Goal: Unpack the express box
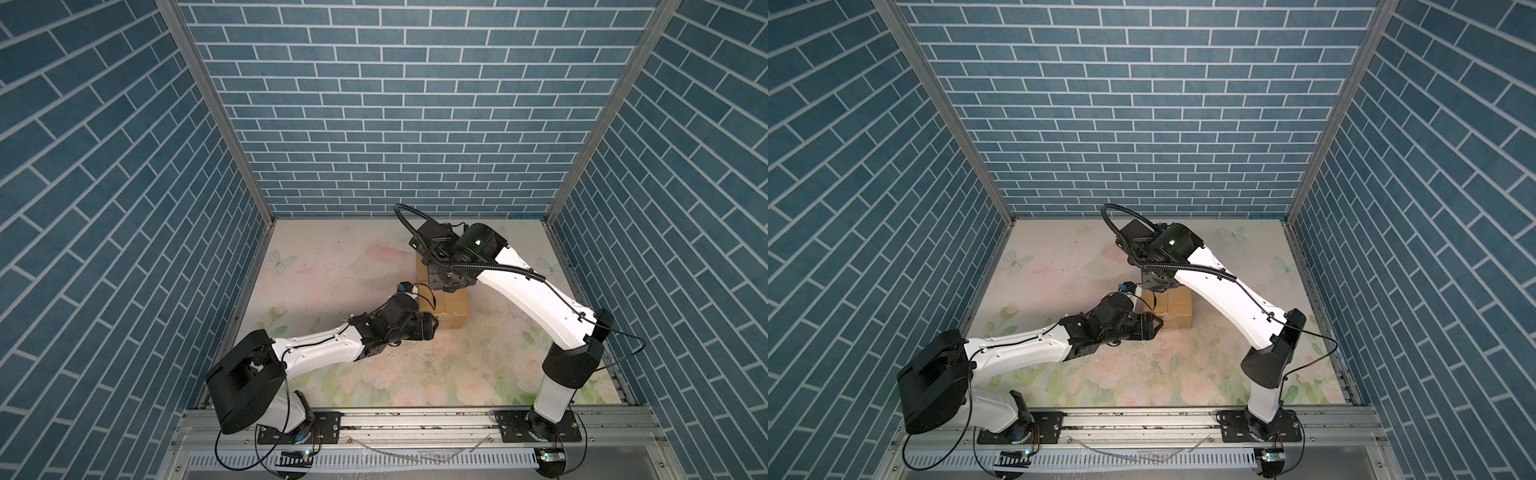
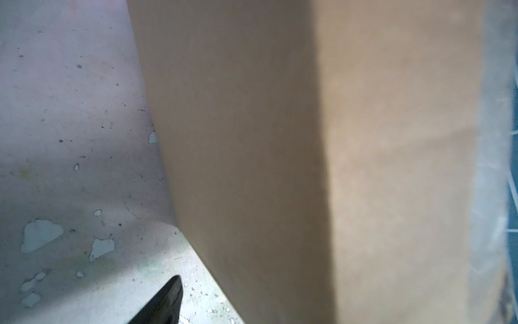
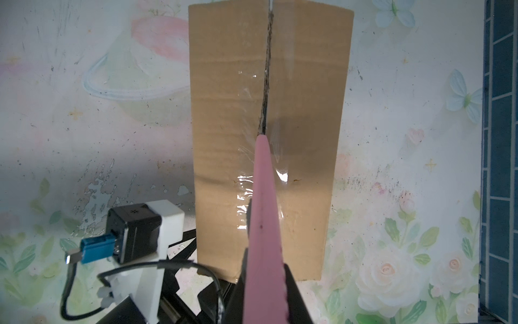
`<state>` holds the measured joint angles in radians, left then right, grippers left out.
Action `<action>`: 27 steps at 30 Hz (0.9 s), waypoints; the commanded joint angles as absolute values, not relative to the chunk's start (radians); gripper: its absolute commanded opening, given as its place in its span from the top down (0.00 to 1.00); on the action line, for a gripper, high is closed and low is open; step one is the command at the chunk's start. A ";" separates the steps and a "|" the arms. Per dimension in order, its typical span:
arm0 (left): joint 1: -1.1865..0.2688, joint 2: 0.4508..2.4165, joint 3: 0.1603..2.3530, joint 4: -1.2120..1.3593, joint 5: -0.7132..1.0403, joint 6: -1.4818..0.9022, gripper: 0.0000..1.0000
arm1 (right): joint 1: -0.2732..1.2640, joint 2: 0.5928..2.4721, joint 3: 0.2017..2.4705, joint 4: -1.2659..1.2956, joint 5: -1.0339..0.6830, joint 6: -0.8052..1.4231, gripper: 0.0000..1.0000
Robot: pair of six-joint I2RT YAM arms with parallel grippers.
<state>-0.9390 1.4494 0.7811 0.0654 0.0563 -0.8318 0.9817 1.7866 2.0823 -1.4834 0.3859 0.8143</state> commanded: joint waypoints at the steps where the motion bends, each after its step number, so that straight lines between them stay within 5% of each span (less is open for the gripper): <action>1: -0.907 1.462 0.810 0.119 -0.055 -0.879 0.20 | 1.016 1.743 2.034 -1.596 0.276 0.837 1.00; 14: -0.907 1.409 0.792 0.142 0.000 -0.909 0.21 | 0.983 1.730 2.011 -1.549 0.288 0.815 1.00; 27: -0.839 1.124 0.864 -0.251 0.269 -0.738 0.10 | 0.889 1.828 2.177 -1.542 0.165 0.597 1.00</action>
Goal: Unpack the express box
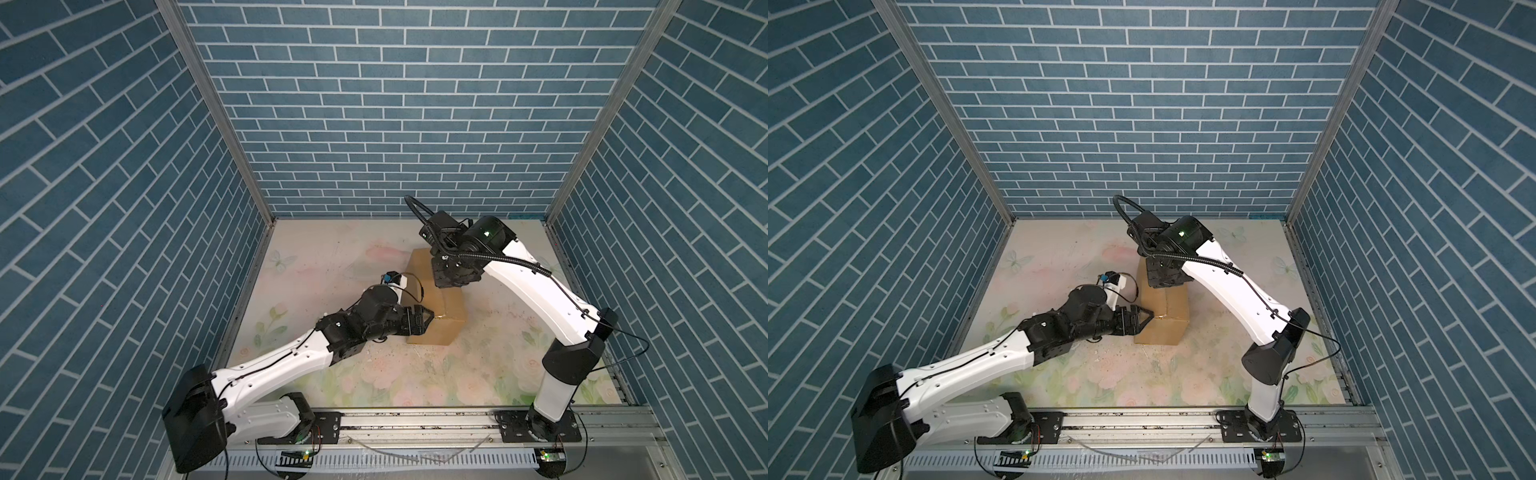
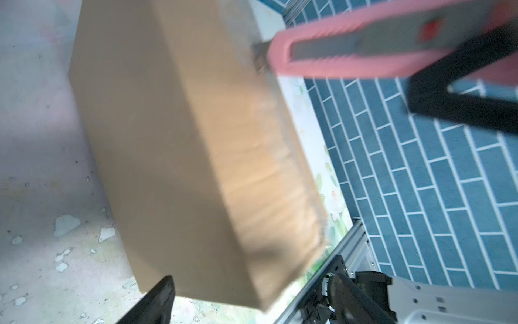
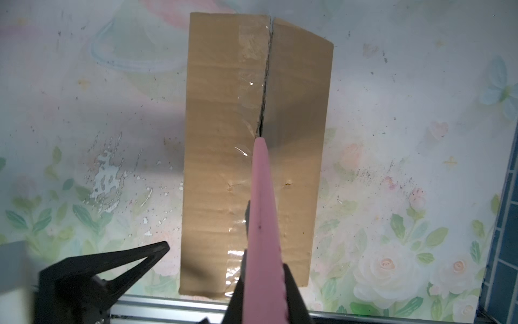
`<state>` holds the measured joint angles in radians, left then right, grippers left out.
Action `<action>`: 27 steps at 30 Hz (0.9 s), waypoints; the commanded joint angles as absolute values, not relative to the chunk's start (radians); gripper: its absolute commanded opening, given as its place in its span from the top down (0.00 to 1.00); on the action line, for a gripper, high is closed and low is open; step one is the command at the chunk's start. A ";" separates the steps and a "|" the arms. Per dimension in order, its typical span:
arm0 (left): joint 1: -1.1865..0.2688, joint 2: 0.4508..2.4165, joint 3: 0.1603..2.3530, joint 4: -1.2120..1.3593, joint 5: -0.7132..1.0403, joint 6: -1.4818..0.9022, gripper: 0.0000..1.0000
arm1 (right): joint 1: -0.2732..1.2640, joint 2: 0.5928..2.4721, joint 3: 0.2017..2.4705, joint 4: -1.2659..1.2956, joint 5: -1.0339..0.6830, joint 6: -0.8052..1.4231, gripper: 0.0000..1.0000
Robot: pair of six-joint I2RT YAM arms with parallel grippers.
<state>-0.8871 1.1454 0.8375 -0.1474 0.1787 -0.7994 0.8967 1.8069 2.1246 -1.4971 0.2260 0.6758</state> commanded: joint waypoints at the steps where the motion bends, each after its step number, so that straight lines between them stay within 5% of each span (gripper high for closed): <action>1: -0.814 1.129 0.868 -0.257 0.325 -0.733 0.10 | 0.886 1.834 2.183 -1.543 0.156 0.588 1.00; 18: -0.600 1.379 0.915 -0.048 0.417 -0.775 0.24 | 0.886 1.848 2.164 -1.543 0.124 0.561 1.00; 27: -0.575 1.492 0.976 0.121 0.435 -0.817 0.23 | 0.886 1.872 2.199 -1.580 0.126 0.558 1.00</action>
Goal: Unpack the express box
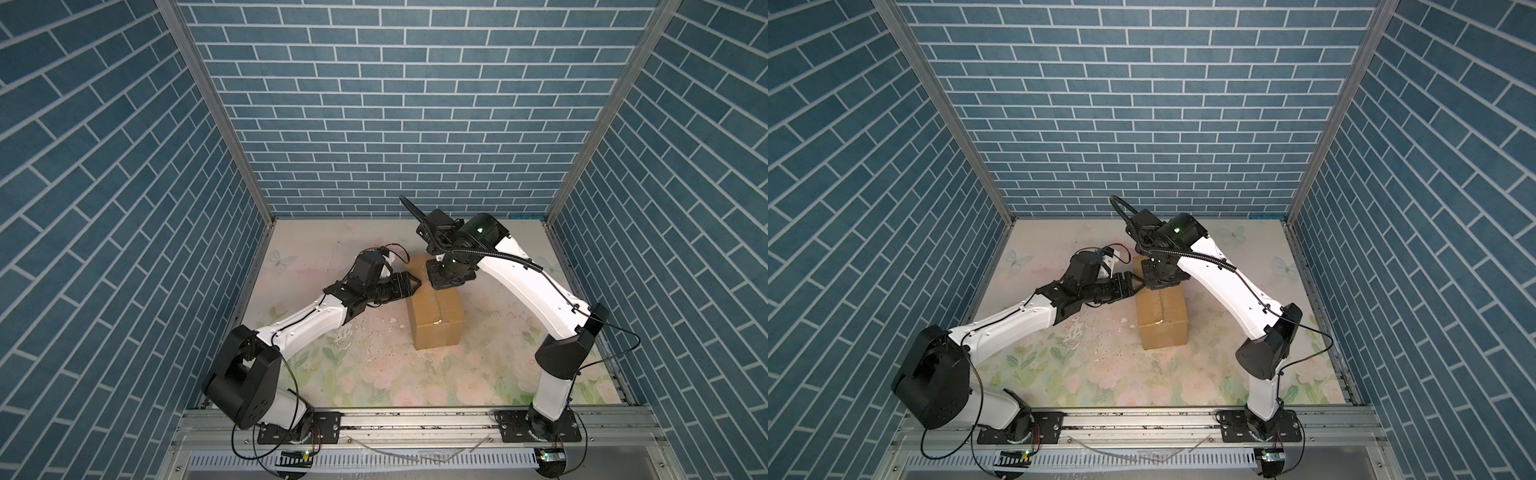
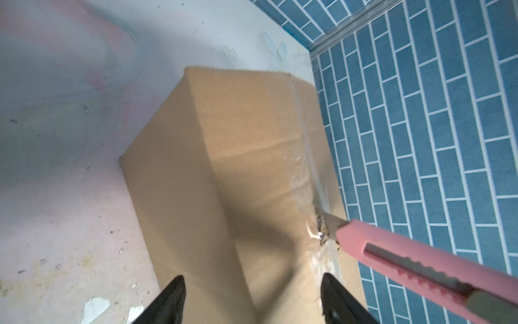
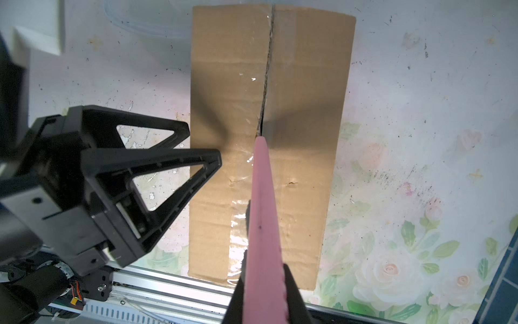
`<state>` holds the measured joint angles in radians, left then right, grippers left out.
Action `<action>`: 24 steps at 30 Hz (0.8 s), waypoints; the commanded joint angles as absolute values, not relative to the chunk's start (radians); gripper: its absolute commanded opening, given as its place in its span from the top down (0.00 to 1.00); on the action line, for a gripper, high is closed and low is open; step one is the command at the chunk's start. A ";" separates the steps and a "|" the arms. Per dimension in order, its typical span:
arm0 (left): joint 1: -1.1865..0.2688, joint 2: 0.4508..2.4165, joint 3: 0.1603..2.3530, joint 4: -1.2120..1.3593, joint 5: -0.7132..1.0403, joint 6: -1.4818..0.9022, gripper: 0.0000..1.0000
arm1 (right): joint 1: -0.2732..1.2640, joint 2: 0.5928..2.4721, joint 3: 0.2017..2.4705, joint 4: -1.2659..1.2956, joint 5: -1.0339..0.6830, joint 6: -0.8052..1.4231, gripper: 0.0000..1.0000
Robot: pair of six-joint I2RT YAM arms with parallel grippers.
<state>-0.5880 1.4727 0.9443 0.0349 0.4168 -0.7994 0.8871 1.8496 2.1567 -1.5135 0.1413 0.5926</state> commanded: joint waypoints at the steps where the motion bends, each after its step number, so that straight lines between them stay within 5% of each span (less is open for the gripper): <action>1: -0.575 1.498 0.983 0.126 0.435 -0.818 0.23 | 0.887 1.874 2.205 -1.585 0.128 0.558 1.00; 24: -0.603 1.690 1.009 0.097 0.309 -0.795 0.30 | 0.891 1.991 2.421 -1.708 0.154 0.540 1.00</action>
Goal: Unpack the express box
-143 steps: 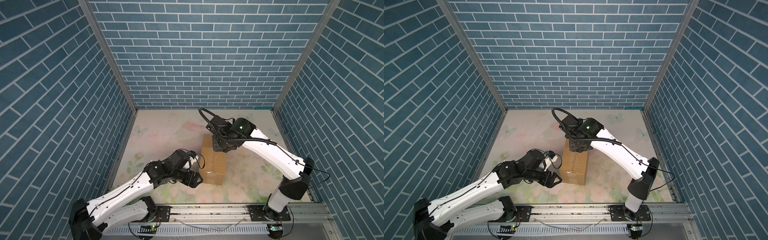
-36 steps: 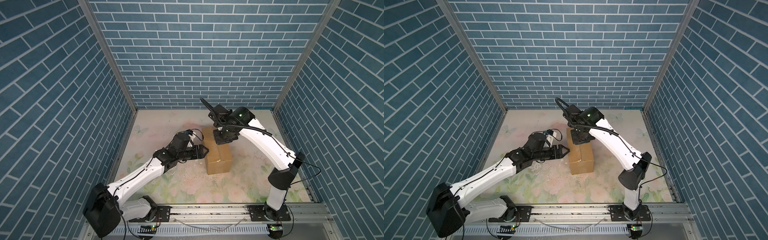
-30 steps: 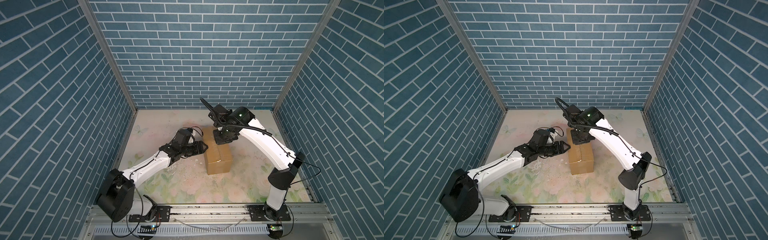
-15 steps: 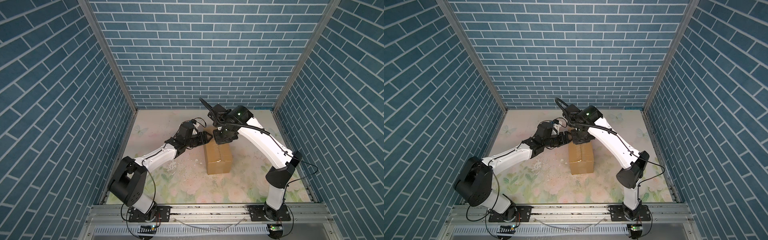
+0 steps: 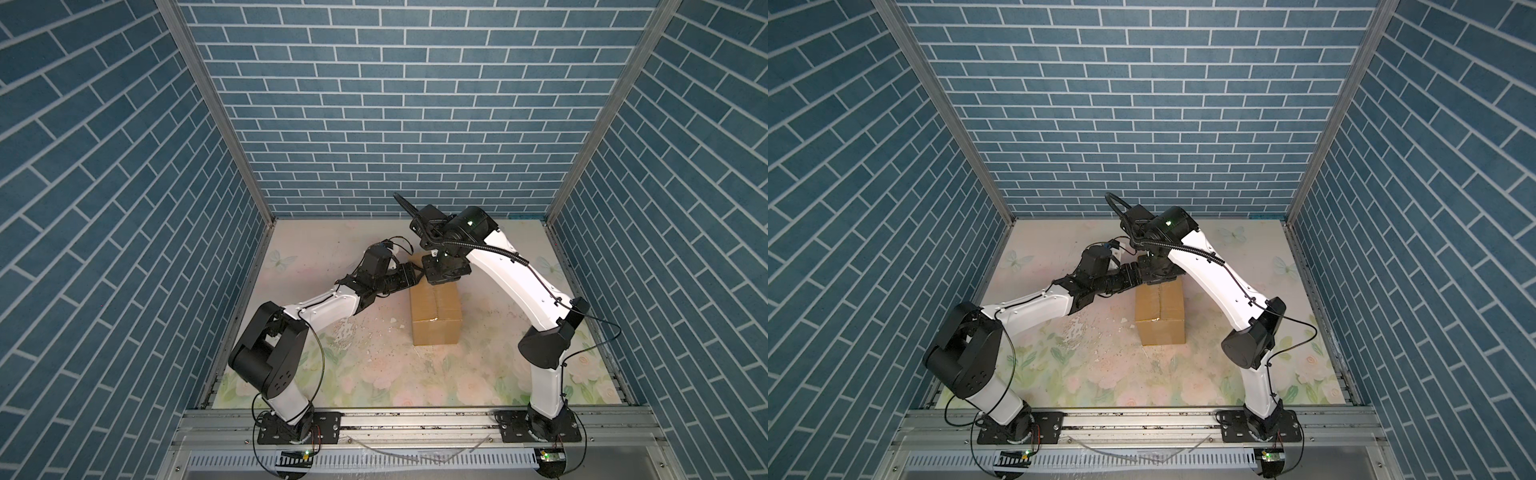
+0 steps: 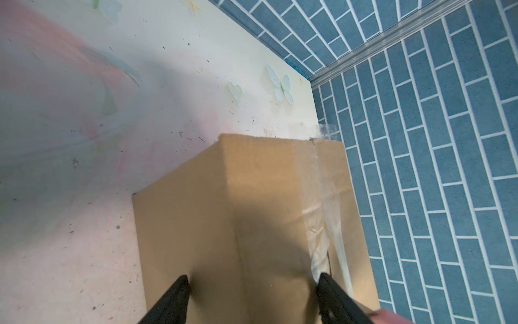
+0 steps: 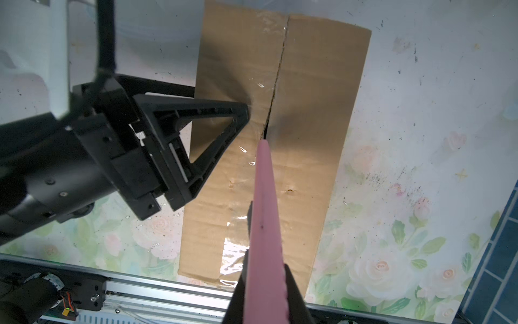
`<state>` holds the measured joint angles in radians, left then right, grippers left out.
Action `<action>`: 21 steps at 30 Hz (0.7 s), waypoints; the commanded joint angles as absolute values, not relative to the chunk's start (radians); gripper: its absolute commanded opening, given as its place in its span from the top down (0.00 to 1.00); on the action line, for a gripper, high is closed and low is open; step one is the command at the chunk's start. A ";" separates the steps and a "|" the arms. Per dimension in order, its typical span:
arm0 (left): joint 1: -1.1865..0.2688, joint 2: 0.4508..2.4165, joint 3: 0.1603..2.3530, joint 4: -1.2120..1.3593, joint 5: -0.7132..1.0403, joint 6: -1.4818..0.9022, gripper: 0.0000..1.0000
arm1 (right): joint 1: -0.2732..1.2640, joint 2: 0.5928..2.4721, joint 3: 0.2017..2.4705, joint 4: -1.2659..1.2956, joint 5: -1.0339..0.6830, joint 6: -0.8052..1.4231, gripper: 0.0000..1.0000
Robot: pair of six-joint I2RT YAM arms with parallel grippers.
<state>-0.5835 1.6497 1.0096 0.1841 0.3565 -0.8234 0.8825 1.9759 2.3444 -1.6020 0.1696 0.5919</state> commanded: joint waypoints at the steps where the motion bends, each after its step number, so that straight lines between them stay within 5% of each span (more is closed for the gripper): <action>1: -0.606 1.692 1.010 0.088 0.297 -0.794 0.30 | 0.891 2.001 2.439 -1.720 0.157 0.540 1.00; 21: -0.626 1.693 1.016 0.050 0.204 -0.814 0.32 | 0.913 1.937 2.446 -1.792 0.244 0.595 1.00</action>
